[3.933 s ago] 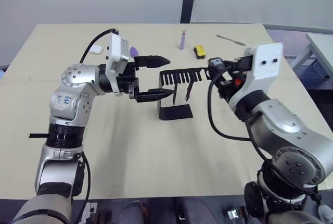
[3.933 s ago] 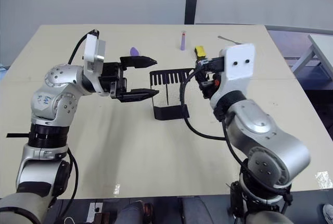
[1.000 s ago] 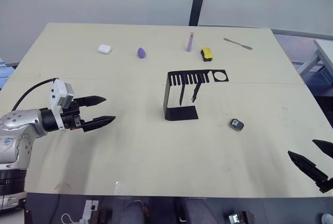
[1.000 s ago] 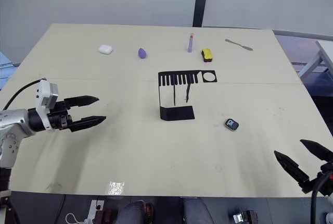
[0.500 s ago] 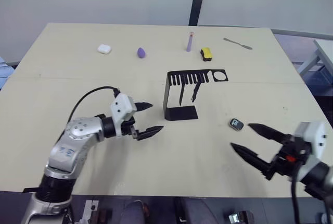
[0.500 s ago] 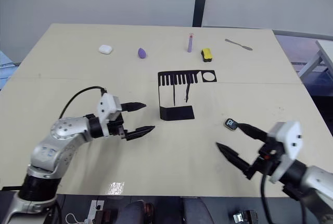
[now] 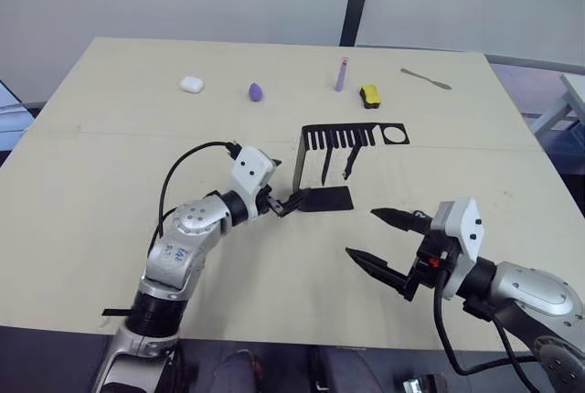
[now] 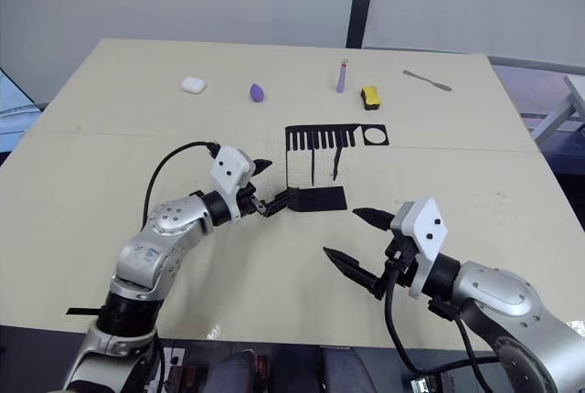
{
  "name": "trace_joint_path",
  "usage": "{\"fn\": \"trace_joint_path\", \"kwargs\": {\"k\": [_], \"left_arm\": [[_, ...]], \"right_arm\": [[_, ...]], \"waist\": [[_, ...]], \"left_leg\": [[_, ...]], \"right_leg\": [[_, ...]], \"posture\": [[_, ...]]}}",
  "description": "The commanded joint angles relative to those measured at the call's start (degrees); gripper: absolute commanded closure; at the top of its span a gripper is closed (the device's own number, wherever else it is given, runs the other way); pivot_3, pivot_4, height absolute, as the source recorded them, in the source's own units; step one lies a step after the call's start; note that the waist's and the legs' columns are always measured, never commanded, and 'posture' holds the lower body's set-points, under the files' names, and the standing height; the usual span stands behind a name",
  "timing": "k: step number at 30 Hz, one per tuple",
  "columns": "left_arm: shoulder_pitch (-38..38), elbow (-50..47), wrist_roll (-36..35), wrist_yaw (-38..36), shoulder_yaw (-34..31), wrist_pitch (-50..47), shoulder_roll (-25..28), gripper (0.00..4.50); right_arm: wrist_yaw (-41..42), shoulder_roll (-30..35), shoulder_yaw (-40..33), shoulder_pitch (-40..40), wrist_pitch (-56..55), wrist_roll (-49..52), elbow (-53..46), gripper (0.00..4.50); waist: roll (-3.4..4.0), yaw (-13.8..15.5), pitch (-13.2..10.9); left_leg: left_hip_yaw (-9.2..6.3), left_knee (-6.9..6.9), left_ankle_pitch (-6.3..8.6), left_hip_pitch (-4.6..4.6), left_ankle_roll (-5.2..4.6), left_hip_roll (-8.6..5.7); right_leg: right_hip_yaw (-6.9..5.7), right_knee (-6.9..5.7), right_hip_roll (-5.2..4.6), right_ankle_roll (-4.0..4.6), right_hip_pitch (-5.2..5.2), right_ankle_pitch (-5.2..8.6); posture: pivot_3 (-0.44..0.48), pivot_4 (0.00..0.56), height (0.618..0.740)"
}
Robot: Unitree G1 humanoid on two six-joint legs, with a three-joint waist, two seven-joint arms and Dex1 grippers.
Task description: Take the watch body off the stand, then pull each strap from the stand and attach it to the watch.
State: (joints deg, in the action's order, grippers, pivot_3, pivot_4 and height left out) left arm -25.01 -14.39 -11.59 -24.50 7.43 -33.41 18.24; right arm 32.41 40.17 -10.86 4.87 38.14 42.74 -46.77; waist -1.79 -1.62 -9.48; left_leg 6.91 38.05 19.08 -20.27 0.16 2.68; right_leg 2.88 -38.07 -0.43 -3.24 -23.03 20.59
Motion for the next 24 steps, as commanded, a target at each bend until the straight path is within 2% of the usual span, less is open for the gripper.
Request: {"fn": "trace_joint_path", "kwargs": {"k": [1, 3, 8, 19, 22, 24], "left_arm": [[-1.7, 0.5, 1.3, 0.7, -0.2, 2.3, -0.6, 0.84], [-2.3, 1.6, 1.7, 0.4, 0.3, 2.8, -0.9, 1.73], [-4.9, 6.2, 3.3, 0.6, 0.7, 5.6, -2.3, 1.73], [-6.1, 9.7, 4.7, 1.0, 0.1, 10.4, -4.5, 1.73], [-6.3, 10.4, 5.8, 1.1, 0.7, 12.6, -5.0, 2.59], [-6.5, 11.1, 6.5, 1.1, 1.3, 13.8, -5.6, 3.58]], "right_arm": [[-0.5, -0.6, 0.6, -1.1, -1.4, -0.7, -0.4, 0.0], [-0.6, -0.8, 1.1, -1.5, -1.8, -1.6, 0.2, 0.0], [-1.6, -1.5, 2.0, -3.2, -2.4, -4.4, 2.2, 0.0], [-2.2, -3.0, 2.8, -3.8, -2.6, -6.6, 2.7, 0.0], [-2.5, -3.5, 2.8, -3.7, -2.5, -6.8, 2.5, 0.0], [-2.9, -3.9, 2.9, -3.6, -2.5, -7.1, 2.2, 0.0]], "waist": [[0.0, 0.0, 0.0], [0.0, 0.0, 0.0], [0.0, 0.1, 0.0], [0.0, 0.1, 0.0], [0.0, 0.1, 0.0], [0.0, 0.1, 0.0]], "left_leg": [[0.0, 0.0, 0.0, 0.01, 0.0, 0.01], [0.0, 0.0, 0.0, 0.01, 0.01, 0.0], [0.0, 0.03, -0.01, 0.0, 0.0, -0.01], [0.01, 0.03, -0.01, 0.01, 0.0, 0.0], [0.01, 0.04, -0.01, 0.01, 0.0, 0.0], [0.01, 0.04, -0.01, 0.02, 0.0, 0.0]], "right_leg": [[0.0, -0.01, 0.01, 0.0, 0.0, 0.0], [0.0, -0.02, 0.0, 0.0, 0.0, 0.0], [-0.01, -0.02, -0.01, 0.0, 0.0, 0.0], [-0.01, -0.05, -0.01, 0.0, 0.0, 0.0], [-0.01, -0.06, -0.01, 0.0, 0.0, 0.0], [-0.01, -0.07, -0.01, 0.0, 0.0, 0.0]], "posture": [[0.0, 0.15, 0.74], [0.0, 0.15, 0.74], [0.0, 0.15, 0.74], [0.0, 0.15, 0.74], [0.0, 0.15, 0.74], [0.0, 0.15, 0.74]]}}
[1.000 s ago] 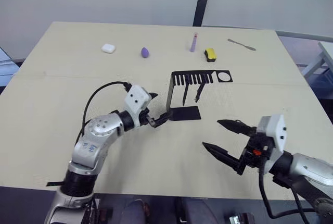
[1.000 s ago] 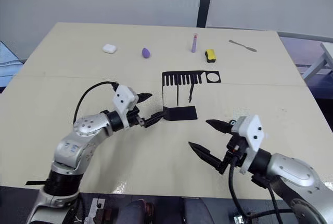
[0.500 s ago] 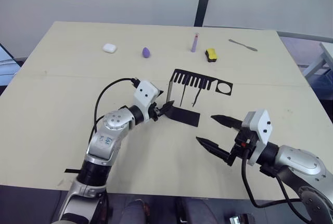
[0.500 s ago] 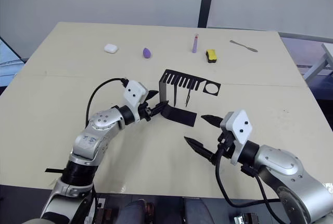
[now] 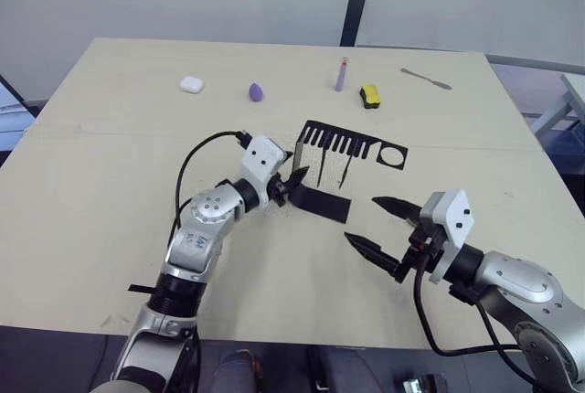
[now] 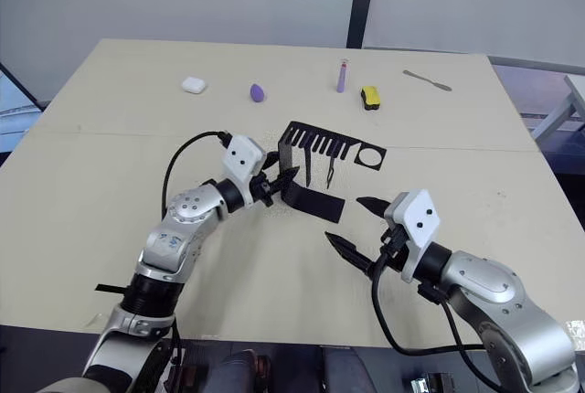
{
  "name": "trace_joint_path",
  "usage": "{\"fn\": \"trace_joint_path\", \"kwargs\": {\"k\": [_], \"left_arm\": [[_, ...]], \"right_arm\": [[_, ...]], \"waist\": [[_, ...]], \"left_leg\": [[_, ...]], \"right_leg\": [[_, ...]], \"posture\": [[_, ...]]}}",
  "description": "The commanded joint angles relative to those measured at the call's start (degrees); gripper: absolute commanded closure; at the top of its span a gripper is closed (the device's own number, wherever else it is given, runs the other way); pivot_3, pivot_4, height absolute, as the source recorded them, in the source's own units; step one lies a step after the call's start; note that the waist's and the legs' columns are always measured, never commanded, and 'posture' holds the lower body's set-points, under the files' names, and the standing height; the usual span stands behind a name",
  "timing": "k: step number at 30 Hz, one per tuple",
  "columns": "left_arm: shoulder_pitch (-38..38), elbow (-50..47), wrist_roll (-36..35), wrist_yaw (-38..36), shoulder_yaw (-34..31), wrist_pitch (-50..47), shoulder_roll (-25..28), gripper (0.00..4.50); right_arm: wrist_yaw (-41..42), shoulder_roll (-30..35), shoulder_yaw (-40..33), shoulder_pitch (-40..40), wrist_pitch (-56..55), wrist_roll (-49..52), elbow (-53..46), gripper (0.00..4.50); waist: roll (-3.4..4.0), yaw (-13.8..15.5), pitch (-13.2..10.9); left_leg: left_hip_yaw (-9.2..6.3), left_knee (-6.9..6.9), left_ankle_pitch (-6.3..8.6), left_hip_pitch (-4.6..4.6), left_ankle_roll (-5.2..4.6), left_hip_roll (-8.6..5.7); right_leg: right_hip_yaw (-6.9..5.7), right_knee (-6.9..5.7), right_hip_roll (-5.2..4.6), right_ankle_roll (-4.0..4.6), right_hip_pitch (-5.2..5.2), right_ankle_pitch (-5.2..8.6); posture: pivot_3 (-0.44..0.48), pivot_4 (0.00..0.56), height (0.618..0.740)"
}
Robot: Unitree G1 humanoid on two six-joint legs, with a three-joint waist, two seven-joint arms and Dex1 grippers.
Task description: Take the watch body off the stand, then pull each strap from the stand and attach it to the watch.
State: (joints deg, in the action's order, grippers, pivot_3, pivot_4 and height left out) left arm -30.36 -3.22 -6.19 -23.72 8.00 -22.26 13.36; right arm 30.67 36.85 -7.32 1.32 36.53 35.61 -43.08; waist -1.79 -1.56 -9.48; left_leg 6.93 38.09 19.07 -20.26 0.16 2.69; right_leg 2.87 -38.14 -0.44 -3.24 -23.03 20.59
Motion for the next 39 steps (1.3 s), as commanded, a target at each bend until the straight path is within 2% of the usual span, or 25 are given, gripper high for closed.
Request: {"fn": "trace_joint_path", "kwargs": {"k": [1, 2, 8, 14, 19, 22, 26, 39], "left_arm": [[-1.2, 0.4, 1.6, 0.5, 1.0, 3.4, -0.9, 4.1], [-1.3, 1.0, 2.1, 0.7, 1.1, 4.1, -1.0, 4.43], [-1.3, 1.9, 3.4, 1.8, 0.5, 5.5, -1.3, 4.43], [-0.4, -1.1, 4.1, 7.3, -1.0, 2.4, -3.3, 4.43], [2.0, -4.2, 6.3, 12.0, -0.7, 1.0, -5.4, 4.43], [2.9, -4.5, 7.2, 13.7, -0.3, 0.3, -6.3, 4.43], [3.8, -5.6, 8.0, 14.9, 0.9, -0.4, -8.0, 4.43], [4.0, -5.9, 9.2, 15.5, 2.2, -1.1, -9.5, 4.43]], "right_arm": [[-1.4, -0.8, -0.7, 0.0, -0.8, -0.1, -1.6, 0.0], [-1.6, -1.1, -0.6, 0.2, -0.9, -0.3, -1.7, 0.0], [-2.7, -2.3, -0.4, 1.1, -1.2, -1.6, -2.5, 0.0], [-6.7, -5.1, 0.9, 1.7, -0.8, -3.8, -4.6, 0.0], [-15.0, -10.2, 3.8, 1.8, -0.1, -8.7, -7.0, 0.0], [-18.9, -12.5, 6.4, 0.2, 0.7, -12.0, -7.7, 0.0], [-25.6, -19.0, 9.1, -3.7, 3.5, -14.2, -7.3, 0.0], [-32.6, -28.8, 19.5, -11.0, 6.8, -22.4, -3.9, 0.0]], "waist": [[0.0, 0.0, 0.0], [0.0, 0.0, 0.0], [0.0, 0.0, 0.0], [0.0, 0.0, 0.0], [0.0, 0.0, 0.0], [0.0, 0.0, 0.0], [0.02, 0.0, 0.0], [0.0, 0.0, 0.0]], "left_leg": [[0.0, 0.01, 0.0, 0.0, 0.0, 0.0], [0.0, 0.01, 0.0, 0.0, 0.0, 0.0], [0.0, 0.01, 0.0, 0.0, 0.0, 0.0], [0.01, 0.02, 0.0, 0.0, 0.0, 0.0], [0.01, 0.01, -0.01, 0.0, 0.02, 0.01], [0.02, 0.04, -0.01, 0.0, 0.02, 0.0], [0.04, 0.03, -0.04, 0.01, 0.07, 0.01], [0.07, 0.05, -0.04, -0.08, 0.07, -0.01]], "right_leg": [[0.0, -0.01, 0.0, 0.0, 0.0, 0.0], [0.0, -0.01, 0.0, 0.0, 0.0, 0.0], [0.0, -0.02, 0.0, 0.0, 0.0, 0.0], [0.0, -0.06, 0.0, 0.0, 0.0, 0.0], [0.0, -0.1, 0.0, 0.0, -0.05, 0.0], [0.01, -0.12, -0.02, 0.0, -0.05, 0.0], [0.01, -0.23, -0.01, 0.02, -0.11, 0.01], [0.01, -0.32, -0.03, 0.03, -0.27, 0.02]], "posture": [[0.0, 0.15, 0.74], [0.0, 0.15, 0.74], [0.0, 0.15, 0.74], [0.0, 0.15, 0.74], [0.0, 0.15, 0.74], [0.0, 0.15, 0.74], [0.0, 0.15, 0.74], [0.0, 0.15, 0.74]]}}
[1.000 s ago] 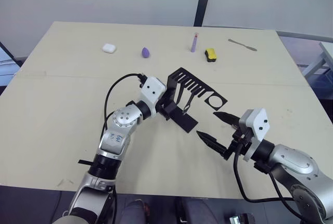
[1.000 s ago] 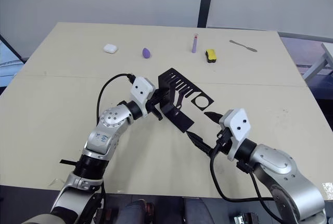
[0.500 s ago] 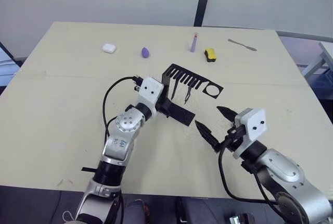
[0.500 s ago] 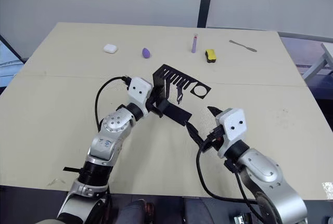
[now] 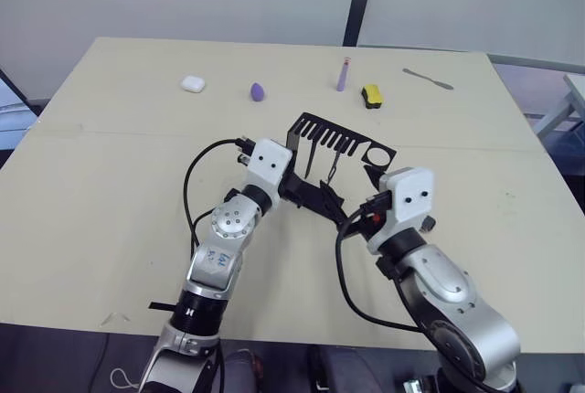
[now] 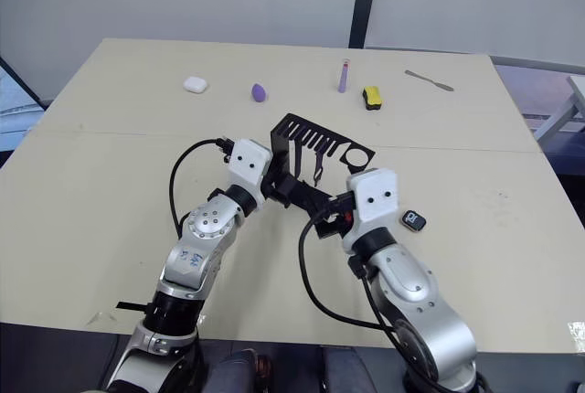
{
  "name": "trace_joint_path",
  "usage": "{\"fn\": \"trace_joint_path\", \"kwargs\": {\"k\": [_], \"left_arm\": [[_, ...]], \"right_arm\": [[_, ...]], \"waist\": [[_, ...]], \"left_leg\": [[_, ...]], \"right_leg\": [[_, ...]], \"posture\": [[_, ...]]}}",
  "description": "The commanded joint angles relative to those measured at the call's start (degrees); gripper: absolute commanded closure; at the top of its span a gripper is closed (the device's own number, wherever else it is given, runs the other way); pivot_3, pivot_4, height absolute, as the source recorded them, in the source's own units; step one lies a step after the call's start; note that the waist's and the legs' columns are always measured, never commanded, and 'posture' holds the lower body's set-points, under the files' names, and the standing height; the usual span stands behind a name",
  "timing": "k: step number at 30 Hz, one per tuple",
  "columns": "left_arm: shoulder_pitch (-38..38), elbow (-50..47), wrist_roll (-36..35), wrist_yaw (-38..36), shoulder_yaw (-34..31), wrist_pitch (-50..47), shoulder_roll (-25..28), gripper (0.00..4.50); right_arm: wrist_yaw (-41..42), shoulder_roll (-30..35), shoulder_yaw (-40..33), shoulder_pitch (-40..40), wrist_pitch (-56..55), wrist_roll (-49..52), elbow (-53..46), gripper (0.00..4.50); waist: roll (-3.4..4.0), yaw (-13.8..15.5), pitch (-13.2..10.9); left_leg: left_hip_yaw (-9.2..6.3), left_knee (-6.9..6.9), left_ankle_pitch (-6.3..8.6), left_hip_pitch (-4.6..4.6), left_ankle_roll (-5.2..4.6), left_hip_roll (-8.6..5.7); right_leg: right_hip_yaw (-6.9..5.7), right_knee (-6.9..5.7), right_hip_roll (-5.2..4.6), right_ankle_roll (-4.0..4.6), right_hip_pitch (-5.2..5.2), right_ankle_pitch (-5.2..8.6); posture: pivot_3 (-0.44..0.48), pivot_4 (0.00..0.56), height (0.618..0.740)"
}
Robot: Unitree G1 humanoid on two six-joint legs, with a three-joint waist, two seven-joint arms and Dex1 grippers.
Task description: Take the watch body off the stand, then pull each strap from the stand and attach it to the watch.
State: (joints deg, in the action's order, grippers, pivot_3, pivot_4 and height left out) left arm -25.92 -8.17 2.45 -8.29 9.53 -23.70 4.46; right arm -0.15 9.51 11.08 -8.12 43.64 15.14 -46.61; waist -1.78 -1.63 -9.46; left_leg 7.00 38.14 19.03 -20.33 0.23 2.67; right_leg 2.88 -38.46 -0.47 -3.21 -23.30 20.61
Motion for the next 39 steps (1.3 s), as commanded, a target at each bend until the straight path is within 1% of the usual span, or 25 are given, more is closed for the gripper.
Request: {"fn": "trace_joint_path", "kwargs": {"k": [1, 4, 6, 7, 8, 9, 12, 13, 14, 18, 26, 32, 36, 39], "left_arm": [[-0.5, -0.8, 0.6, 0.1, 0.7, 0.3, -0.7, 4.43], [-0.6, -0.6, 0.8, 0.3, 0.7, -0.1, -0.8, 4.43], [-0.7, -0.6, 0.8, 0.3, 0.8, -0.2, -0.9, 4.5], [-0.7, -0.7, 0.8, 0.2, 0.8, -0.2, -0.8, 4.5], [-0.7, -0.7, 0.8, 0.2, 0.7, -0.2, -0.8, 4.5], [-0.7, -0.6, 0.9, 0.2, 0.7, -0.2, -0.7, 4.5], [-0.8, -0.4, 0.9, 0.3, 0.6, -0.1, -0.8, 4.5], [-0.9, -0.3, 0.9, 0.3, 0.6, -0.1, -0.9, 4.5], [-0.9, -0.2, 0.8, 0.4, 0.6, 0.0, -0.9, 4.5], [-1.1, 0.2, 0.8, 0.3, 0.6, 0.2, -1.0, 4.5], [-1.0, 1.0, 1.0, 0.4, 0.6, 0.4, -1.0, 4.5], [-1.0, 1.3, 1.1, 0.5, 0.4, 0.5, -1.0, 4.5], [-1.2, 1.4, 1.3, 0.1, 0.6, 0.5, -0.5, 4.5], [-1.2, 1.2, 0.3, -0.9, -0.1, 0.2, 0.1, 4.5]], "right_arm": [[-2.2, -1.9, 1.6, -2.1, -0.5, -2.9, 0.3, 0.0], [-2.5, -2.8, 2.4, -3.3, -1.4, -5.2, 2.2, 0.0], [-2.5, -3.5, 2.7, -3.9, -2.2, -6.2, 3.3, 0.56], [-2.4, -3.8, 3.0, -4.3, -2.6, -6.9, 3.9, 0.91], [-2.4, -3.8, 3.3, -4.6, -3.1, -7.7, 4.4, 1.38], [-2.2, -3.8, 3.6, -4.7, -3.5, -8.3, 4.8, 1.95], [-1.7, -3.9, 3.6, -4.8, -4.1, -9.3, 5.3, 3.44], [-1.5, -3.8, 3.6, -5.0, -4.5, -9.7, 5.4, 4.08], [-1.2, -3.5, 3.6, -5.1, -4.9, -10.1, 5.4, 4.47], [0.0, -2.4, 3.7, -5.6, -5.7, -11.2, 5.3, 4.47], [3.6, 3.2, 5.0, -3.9, -4.0, -13.2, -1.0, 4.47], [5.9, 6.2, 4.9, 0.1, -4.0, -13.6, -4.0, 4.47], [9.7, 9.3, 2.6, 3.7, -4.4, -11.3, -6.3, 4.47], [14.1, 11.1, -2.2, 7.2, -4.6, -6.7, -7.0, 4.47]], "waist": [[0.0, 0.0, 0.0], [0.0, 0.0, 0.0], [0.0, 0.0, 0.0], [0.0, 0.0, 0.0], [0.0, 0.0, 0.0], [0.0, -0.1, 0.0], [0.0, 0.0, 0.0], [0.0, 0.0, 0.0], [0.0, 0.0, 0.0], [0.0, -0.1, 0.0], [0.0, 0.0, 0.0], [-0.03, 0.0, 0.0], [-0.03, 0.1, 0.0], [-0.04, 0.0, 0.0]], "left_leg": [[0.0, 0.0, 0.0, 0.0, 0.0, 0.0], [0.01, 0.01, 0.0, -0.02, 0.0, -0.01], [0.01, 0.0, 0.0, -0.03, 0.0, -0.01], [0.01, 0.0, 0.0, -0.03, 0.0, -0.01], [0.01, 0.0, 0.0, -0.03, 0.0, -0.01], [0.02, 0.01, 0.0, -0.03, 0.0, -0.01], [0.02, 0.0, 0.0, -0.03, 0.0, -0.01], [0.01, 0.0, 0.0, -0.04, 0.0, -0.01], [0.02, 0.0, 0.0, -0.05, 0.0, -0.01], [0.02, 0.0, 0.0, -0.05, 0.0, 0.0], [0.02, 0.0, 0.0, -0.05, 0.0, -0.01], [0.02, 0.01, 0.0, -0.05, 0.0, -0.01], [0.01, 0.01, 0.0, -0.05, -0.01, -0.01], [0.01, 0.01, 0.0, -0.05, -0.01, -0.01]], "right_leg": [[0.0, -0.01, 0.0, 0.0, -0.01, 0.0], [0.0, -0.02, 0.0, 0.0, -0.03, 0.0], [0.0, -0.01, -0.01, 0.0, -0.03, 0.0], [0.0, -0.01, -0.01, 0.0, -0.04, 0.0], [0.0, -0.02, -0.01, 0.0, -0.04, 0.0], [0.0, -0.02, 0.0, 0.0, -0.04, 0.0], [0.0, -0.03, 0.0, 0.0, -0.05, 0.0], [0.0, -0.02, 0.0, 0.0, -0.06, 0.0], [0.0, -0.02, -0.01, 0.0, -0.06, 0.0], [0.0, -0.03, 0.0, 0.0, -0.06, 0.0], [0.0, -0.03, 0.0, 0.0, -0.07, 0.0], [0.0, -0.02, -0.01, 0.0, -0.05, 0.0], [0.0, -0.02, 0.0, 0.0, -0.05, 0.0], [0.0, -0.01, 0.0, 0.0, -0.04, 0.0]], "posture": [[0.0, 0.15, 0.74], [0.0, 0.15, 0.74], [0.0, 0.15, 0.74], [0.0, 0.15, 0.74], [0.0, 0.15, 0.74], [0.0, 0.15, 0.74], [0.0, 0.15, 0.74], [0.0, 0.15, 0.74], [0.0, 0.15, 0.74], [0.0, 0.15, 0.74], [0.0, 0.15, 0.74], [0.0, 0.15, 0.74], [0.0, 0.15, 0.74], [0.0, 0.15, 0.74]]}}
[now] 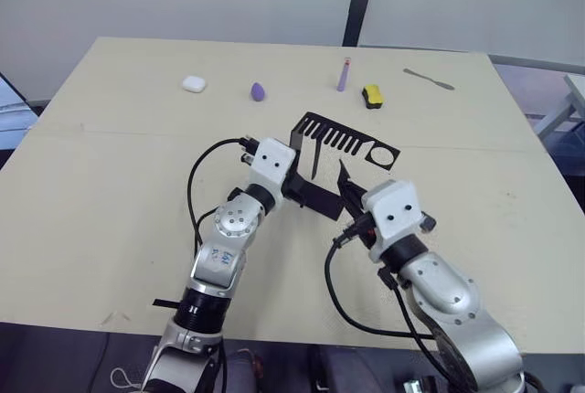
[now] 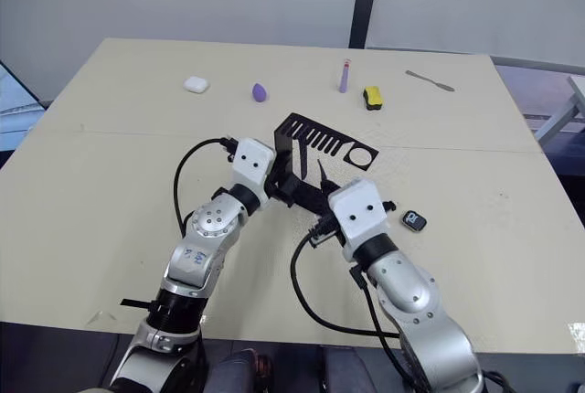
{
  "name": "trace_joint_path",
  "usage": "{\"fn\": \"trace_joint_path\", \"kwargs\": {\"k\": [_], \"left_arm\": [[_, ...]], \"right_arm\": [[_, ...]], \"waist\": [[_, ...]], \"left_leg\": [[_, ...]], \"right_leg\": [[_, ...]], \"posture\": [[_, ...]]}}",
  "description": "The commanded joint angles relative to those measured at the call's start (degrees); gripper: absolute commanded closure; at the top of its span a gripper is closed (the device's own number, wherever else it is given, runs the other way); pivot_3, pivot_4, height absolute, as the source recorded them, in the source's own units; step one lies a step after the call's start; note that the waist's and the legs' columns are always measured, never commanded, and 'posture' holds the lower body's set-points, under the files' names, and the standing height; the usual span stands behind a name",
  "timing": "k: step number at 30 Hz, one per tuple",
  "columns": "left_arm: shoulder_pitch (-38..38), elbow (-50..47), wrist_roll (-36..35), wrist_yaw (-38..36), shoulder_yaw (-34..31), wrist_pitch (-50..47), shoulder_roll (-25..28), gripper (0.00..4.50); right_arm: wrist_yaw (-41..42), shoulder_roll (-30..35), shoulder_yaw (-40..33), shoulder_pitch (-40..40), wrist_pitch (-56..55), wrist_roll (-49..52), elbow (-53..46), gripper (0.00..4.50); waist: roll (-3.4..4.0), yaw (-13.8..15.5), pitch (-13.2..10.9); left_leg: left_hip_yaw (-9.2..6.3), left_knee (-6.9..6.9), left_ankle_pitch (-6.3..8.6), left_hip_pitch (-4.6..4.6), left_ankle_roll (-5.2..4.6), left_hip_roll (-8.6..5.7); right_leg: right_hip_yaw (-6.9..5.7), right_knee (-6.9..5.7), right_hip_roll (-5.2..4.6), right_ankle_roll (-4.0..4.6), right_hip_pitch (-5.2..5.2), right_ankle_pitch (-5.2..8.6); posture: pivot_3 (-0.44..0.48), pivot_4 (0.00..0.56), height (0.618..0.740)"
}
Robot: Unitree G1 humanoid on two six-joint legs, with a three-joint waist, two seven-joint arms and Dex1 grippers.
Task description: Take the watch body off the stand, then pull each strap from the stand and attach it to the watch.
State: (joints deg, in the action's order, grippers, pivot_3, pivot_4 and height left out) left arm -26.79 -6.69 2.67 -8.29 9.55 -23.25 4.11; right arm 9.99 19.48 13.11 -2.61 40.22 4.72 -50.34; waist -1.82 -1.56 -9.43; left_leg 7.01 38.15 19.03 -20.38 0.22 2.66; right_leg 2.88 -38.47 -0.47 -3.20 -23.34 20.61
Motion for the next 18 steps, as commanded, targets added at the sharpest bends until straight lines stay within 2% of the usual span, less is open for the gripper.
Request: {"fn": "trace_joint_path", "kwargs": {"k": [1, 4, 6, 9, 11, 14, 18], "left_arm": [[-0.1, -0.7, -0.4, -1.5, -0.5, 0.0, 0.8, 4.5], [0.6, -2.2, -2.1, -3.2, -1.8, 0.9, 1.8, 3.55], [0.8, -3.6, -3.4, -4.7, -2.7, 1.0, 2.6, 2.65], [1.1, -5.3, -5.5, -7.1, -4.0, 0.7, 4.1, 1.07], [2.5, -8.5, -7.4, -10.2, -5.9, 0.2, 7.4, 0.08], [5.5, -12.6, -13.6, -17.2, -9.5, -1.9, 13.0, 0.03], [9.1, -15.6, -33.3, -35.8, -15.2, -13.3, 23.1, 0.03]], "right_arm": [[5.4, 1.7, -5.8, 2.5, -1.3, 5.2, -3.1, 4.47], [8.7, 2.8, -9.6, 3.8, -1.5, 9.3, -2.0, 4.5], [10.3, 3.4, -12.2, 3.4, -1.3, 11.4, -0.6, 4.5], [12.3, 4.0, -15.2, 1.8, -0.9, 14.7, 1.3, 4.5], [16.0, 5.9, -17.1, 1.0, -0.9, 18.1, 2.7, 4.5], [21.0, 8.9, -18.7, 0.4, -1.2, 22.6, 4.4, 4.5], [26.4, 11.0, -21.2, -2.9, 1.8, 32.7, 7.3, 4.5]], "waist": [[0.0, 0.0, 0.0], [0.0, -0.2, 0.0], [0.0, -0.2, 0.0], [0.0, -0.2, 0.0], [0.0, -0.3, 0.0], [0.0, -0.4, 0.0], [0.0, -0.6, 0.0]], "left_leg": [[0.0, 0.0, 0.0, 0.0, 0.0, 0.0], [0.0, -0.01, 0.0, 0.01, 0.0, 0.0], [0.01, -0.05, -0.01, 0.02, 0.02, 0.02], [0.01, -0.05, -0.01, 0.02, 0.02, 0.02], [0.01, -0.05, -0.01, 0.02, 0.02, 0.01], [0.01, -0.11, -0.01, 0.04, 0.03, 0.03], [0.0, -0.08, -0.01, 0.06, 0.03, 0.04]], "right_leg": [[0.0, 0.01, 0.0, 0.0, 0.0, 0.0], [0.0, -0.01, 0.01, 0.0, 0.0, 0.0], [0.01, -0.02, 0.04, 0.01, -0.01, 0.0], [0.01, -0.03, 0.03, 0.01, -0.02, 0.01], [0.01, -0.02, 0.03, 0.01, -0.01, 0.01], [0.01, -0.01, 0.04, 0.04, -0.02, 0.02], [0.0, -0.06, 0.02, 0.08, 0.0, 0.04]], "posture": [[0.0, 0.15, 0.74], [0.0, 0.15, 0.74], [0.0, 0.15, 0.74], [0.0, 0.15, 0.74], [0.0, 0.15, 0.74], [0.0, 0.15, 0.74], [0.0, 0.15, 0.74]]}}
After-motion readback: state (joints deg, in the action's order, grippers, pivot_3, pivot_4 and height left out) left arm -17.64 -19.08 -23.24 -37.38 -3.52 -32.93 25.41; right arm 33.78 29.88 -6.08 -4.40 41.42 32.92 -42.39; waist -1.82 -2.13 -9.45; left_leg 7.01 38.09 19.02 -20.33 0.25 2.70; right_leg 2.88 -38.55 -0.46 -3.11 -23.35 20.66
